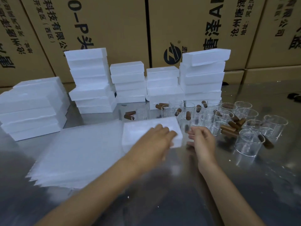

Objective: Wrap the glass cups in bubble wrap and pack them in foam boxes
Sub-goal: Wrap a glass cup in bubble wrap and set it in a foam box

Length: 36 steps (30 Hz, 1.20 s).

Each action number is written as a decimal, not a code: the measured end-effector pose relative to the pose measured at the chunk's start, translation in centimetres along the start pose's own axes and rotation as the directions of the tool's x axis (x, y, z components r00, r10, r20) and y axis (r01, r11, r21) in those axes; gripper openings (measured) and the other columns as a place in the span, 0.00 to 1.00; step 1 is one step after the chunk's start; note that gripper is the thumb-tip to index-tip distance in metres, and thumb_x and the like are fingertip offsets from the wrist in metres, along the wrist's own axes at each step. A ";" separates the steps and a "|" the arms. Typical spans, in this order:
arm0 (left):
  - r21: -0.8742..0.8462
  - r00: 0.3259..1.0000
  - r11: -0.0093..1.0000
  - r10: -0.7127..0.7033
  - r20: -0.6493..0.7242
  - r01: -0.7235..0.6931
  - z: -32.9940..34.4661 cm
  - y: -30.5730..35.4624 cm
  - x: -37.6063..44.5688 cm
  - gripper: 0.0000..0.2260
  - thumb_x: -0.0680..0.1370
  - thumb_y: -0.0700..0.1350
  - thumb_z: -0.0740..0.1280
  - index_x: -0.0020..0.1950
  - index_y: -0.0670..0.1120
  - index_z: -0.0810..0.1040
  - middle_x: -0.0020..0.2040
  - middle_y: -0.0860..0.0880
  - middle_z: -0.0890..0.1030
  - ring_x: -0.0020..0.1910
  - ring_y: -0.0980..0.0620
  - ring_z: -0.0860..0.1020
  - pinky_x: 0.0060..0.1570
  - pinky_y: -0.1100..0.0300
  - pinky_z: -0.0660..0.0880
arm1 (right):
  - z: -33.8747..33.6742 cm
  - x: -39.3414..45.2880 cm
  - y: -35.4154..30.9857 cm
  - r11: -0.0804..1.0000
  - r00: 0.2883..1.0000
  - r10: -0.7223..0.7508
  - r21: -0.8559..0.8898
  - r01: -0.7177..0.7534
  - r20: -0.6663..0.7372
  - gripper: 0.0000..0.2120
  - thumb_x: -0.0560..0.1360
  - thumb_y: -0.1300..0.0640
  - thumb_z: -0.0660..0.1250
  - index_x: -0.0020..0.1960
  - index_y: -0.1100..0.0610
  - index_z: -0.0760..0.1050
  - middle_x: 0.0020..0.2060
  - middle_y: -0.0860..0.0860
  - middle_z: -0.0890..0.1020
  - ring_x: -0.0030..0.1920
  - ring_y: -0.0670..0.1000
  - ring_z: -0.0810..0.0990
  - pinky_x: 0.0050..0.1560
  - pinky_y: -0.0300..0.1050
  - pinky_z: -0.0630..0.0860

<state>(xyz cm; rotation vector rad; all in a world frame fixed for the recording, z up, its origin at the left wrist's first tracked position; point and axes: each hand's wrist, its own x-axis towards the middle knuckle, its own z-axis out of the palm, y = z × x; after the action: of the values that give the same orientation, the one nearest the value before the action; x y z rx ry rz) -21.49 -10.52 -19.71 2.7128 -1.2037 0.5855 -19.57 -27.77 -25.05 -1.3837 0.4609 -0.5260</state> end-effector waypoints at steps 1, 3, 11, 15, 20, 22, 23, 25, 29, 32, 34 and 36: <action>-0.028 0.999 0.999 -0.015 0.049 0.017 1.0 1.0 0.0 0.15 0.82 0.43 0.61 0.69 0.44 0.72 0.59 0.45 0.77 0.58 0.45 0.69 0.55 0.53 0.66 | -0.3 0.0 -0.2 0.999 1.000 0.010 0.035 -0.009 -0.014 0.08 0.79 0.59 0.64 0.43 0.53 0.77 0.42 0.52 0.84 0.46 0.54 0.82 0.43 0.50 0.79; -0.046 0.991 0.997 -0.054 0.121 0.060 2.3 2.2 0.0 0.18 0.83 0.47 0.60 0.73 0.45 0.69 0.63 0.45 0.76 0.61 0.46 0.69 0.60 0.54 0.64 | -0.7 -0.2 -0.4 0.997 1.000 0.021 0.078 -0.020 -0.022 0.07 0.79 0.60 0.64 0.43 0.54 0.77 0.40 0.51 0.84 0.45 0.52 0.82 0.47 0.49 0.80; -0.237 0.906 0.922 -0.358 -0.227 0.305 -1.8 -2.7 -2.0 0.13 0.79 0.38 0.64 0.61 0.45 0.80 0.53 0.46 0.83 0.54 0.42 0.77 0.56 0.46 0.73 | 0.3 2.1 -1.2 0.901 0.960 -0.231 -0.337 0.274 0.161 0.17 0.79 0.67 0.58 0.59 0.50 0.76 0.57 0.48 0.80 0.61 0.50 0.77 0.56 0.39 0.73; -0.228 0.743 0.767 -0.640 -0.198 0.600 -3.7 -7.6 -4.7 0.11 0.78 0.35 0.63 0.57 0.45 0.79 0.49 0.44 0.81 0.52 0.40 0.76 0.51 0.49 0.74 | 2.1 5.9 -2.9 0.492 0.861 -0.184 -0.713 0.499 0.475 0.31 0.75 0.71 0.60 0.75 0.52 0.68 0.76 0.52 0.66 0.77 0.56 0.55 0.76 0.52 0.56; -0.189 0.561 0.533 -0.812 0.159 0.825 -4.6 -10.8 -7.2 0.05 0.80 0.50 0.65 0.48 0.51 0.73 0.39 0.49 0.78 0.36 0.52 0.76 0.32 0.59 0.67 | 3.4 8.4 -4.0 0.042 0.795 -0.049 -0.794 0.607 0.605 0.35 0.74 0.61 0.66 0.78 0.44 0.62 0.80 0.52 0.56 0.77 0.59 0.52 0.75 0.55 0.53; -0.217 0.557 0.516 -0.799 0.225 0.829 -4.7 -11.0 -7.3 0.09 0.79 0.56 0.66 0.45 0.52 0.73 0.37 0.51 0.76 0.34 0.53 0.74 0.31 0.60 0.65 | 3.8 8.7 -3.9 -0.089 0.767 -0.123 -0.776 0.624 0.630 0.30 0.76 0.57 0.66 0.76 0.43 0.65 0.77 0.52 0.62 0.73 0.58 0.58 0.72 0.53 0.56; -0.216 0.559 0.517 -0.790 0.251 0.828 -4.8 -11.0 -7.3 0.11 0.78 0.58 0.67 0.45 0.52 0.73 0.38 0.52 0.76 0.36 0.54 0.74 0.33 0.59 0.66 | 4.0 8.8 -3.8 -0.110 0.755 -0.155 -0.770 0.628 0.638 0.27 0.76 0.54 0.66 0.74 0.42 0.67 0.75 0.51 0.64 0.72 0.57 0.60 0.71 0.53 0.57; -0.184 0.561 0.531 -0.773 0.297 0.828 -4.9 -11.0 -7.5 0.14 0.75 0.63 0.68 0.46 0.53 0.73 0.43 0.52 0.76 0.40 0.54 0.74 0.35 0.59 0.66 | 4.3 9.0 -3.8 -0.102 0.734 -0.189 -0.757 0.646 0.652 0.22 0.76 0.50 0.67 0.69 0.43 0.72 0.71 0.50 0.68 0.70 0.56 0.62 0.69 0.53 0.59; -0.166 0.581 0.558 -0.755 0.305 0.813 -4.8 -10.9 -7.5 0.13 0.74 0.59 0.71 0.44 0.51 0.75 0.42 0.53 0.75 0.39 0.56 0.72 0.34 0.61 0.65 | 5.1 9.0 -4.3 -0.082 0.714 -0.121 -0.724 0.685 0.689 0.07 0.74 0.48 0.69 0.51 0.44 0.74 0.60 0.49 0.74 0.63 0.54 0.66 0.60 0.51 0.61; -0.201 0.595 0.560 -0.755 0.277 0.804 -4.6 -10.7 -7.4 0.07 0.78 0.50 0.70 0.42 0.50 0.77 0.43 0.52 0.77 0.40 0.56 0.74 0.36 0.62 0.68 | 5.4 8.8 -5.0 0.016 0.741 0.039 -0.741 0.671 0.671 0.02 0.76 0.50 0.67 0.47 0.44 0.78 0.49 0.52 0.82 0.56 0.48 0.71 0.64 0.52 0.62; -0.275 0.600 0.539 -0.763 0.241 0.796 -4.6 -10.7 -7.4 0.05 0.79 0.45 0.69 0.42 0.49 0.79 0.45 0.52 0.80 0.44 0.54 0.77 0.39 0.63 0.69 | 5.3 8.5 -5.3 0.038 0.735 0.086 -0.740 0.672 0.672 0.06 0.78 0.49 0.65 0.47 0.48 0.80 0.40 0.51 0.84 0.50 0.46 0.75 0.63 0.51 0.65; -0.369 0.605 0.514 -0.773 0.193 0.775 -4.9 -10.8 -7.4 0.07 0.79 0.42 0.67 0.42 0.50 0.80 0.43 0.54 0.80 0.42 0.56 0.77 0.36 0.64 0.69 | 5.0 7.9 -5.8 0.066 0.736 0.081 -0.741 0.669 0.672 0.08 0.79 0.49 0.64 0.46 0.50 0.79 0.34 0.47 0.83 0.42 0.48 0.83 0.54 0.47 0.70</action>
<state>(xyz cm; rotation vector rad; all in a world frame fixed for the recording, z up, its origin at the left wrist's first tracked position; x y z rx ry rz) -19.58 3.14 -17.57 2.4721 0.0291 0.1457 -10.77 -29.14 -18.62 -2.9725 -0.1509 -0.0008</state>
